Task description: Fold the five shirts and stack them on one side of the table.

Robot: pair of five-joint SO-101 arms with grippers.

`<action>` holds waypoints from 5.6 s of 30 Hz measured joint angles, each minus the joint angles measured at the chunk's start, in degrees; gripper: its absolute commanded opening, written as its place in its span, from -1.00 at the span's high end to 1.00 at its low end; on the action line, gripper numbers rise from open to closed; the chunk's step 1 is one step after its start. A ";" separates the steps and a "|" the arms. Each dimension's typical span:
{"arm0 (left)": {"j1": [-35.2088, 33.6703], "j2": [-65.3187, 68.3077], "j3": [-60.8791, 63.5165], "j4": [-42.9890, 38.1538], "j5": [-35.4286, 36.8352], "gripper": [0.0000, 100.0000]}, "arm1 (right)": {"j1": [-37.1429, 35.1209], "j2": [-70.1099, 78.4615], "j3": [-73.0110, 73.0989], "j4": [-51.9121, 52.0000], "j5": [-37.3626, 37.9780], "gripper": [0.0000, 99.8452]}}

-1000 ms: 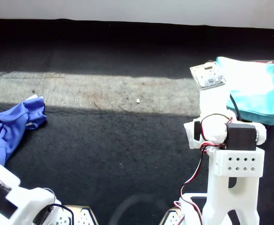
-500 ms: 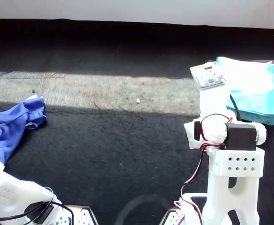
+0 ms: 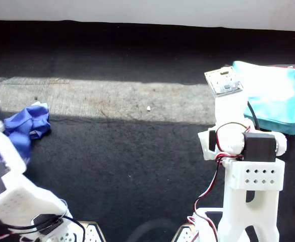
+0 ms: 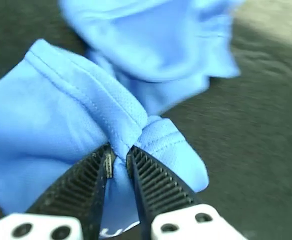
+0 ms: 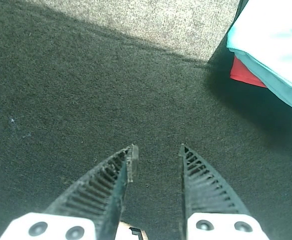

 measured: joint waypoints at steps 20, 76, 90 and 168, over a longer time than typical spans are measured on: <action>61.19 -12.04 -9.05 6.42 10.29 0.98 | 23.56 0.00 0.00 -6.77 0.00 0.72; 30.68 -12.75 -33.32 6.15 10.37 0.98 | 11.96 -0.09 25.85 -25.58 -4.04 0.72; 2.02 -12.40 13.19 -5.80 4.22 0.98 | -5.54 6.95 10.55 -23.82 -8.26 0.72; 2.90 15.21 1.67 -10.46 4.04 0.61 | -2.02 76.92 -76.40 -10.29 1.05 0.99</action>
